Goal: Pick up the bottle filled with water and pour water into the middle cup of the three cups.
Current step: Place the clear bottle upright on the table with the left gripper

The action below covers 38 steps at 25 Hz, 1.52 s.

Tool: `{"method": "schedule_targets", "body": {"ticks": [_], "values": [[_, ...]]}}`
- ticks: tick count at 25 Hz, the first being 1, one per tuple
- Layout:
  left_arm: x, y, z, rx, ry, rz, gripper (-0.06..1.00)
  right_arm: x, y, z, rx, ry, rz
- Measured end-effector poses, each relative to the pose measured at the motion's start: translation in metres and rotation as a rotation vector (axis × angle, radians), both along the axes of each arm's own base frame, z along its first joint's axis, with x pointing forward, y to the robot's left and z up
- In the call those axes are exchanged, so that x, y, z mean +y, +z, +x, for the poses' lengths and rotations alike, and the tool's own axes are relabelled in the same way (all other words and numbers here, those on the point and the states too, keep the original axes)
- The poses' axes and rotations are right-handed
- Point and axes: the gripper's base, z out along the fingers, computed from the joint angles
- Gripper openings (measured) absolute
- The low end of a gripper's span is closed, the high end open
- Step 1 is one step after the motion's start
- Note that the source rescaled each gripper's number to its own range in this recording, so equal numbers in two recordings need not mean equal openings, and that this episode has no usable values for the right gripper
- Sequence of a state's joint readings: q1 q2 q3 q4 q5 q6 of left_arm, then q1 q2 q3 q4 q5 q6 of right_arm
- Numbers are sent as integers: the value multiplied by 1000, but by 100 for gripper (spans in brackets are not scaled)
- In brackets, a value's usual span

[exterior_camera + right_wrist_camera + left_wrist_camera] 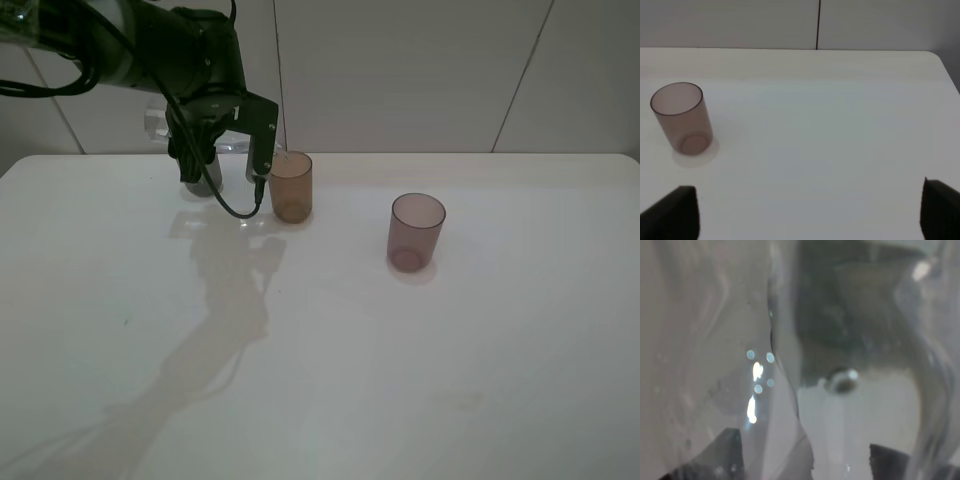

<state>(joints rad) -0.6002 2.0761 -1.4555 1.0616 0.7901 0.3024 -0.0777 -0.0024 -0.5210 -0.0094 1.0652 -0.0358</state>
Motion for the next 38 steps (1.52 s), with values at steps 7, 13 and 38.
{"method": "schedule_targets", "body": {"ticks": [7, 13, 38], "values": [[0, 1, 1, -8, -13, 16, 1, 0, 0, 0, 0, 0, 0], [0, 3, 2, -25, -34, 45, 1, 0, 0, 0, 0, 0, 0], [-1, 4, 4, 3, -167, 170, 1, 0, 0, 0, 0, 0, 0]]}}
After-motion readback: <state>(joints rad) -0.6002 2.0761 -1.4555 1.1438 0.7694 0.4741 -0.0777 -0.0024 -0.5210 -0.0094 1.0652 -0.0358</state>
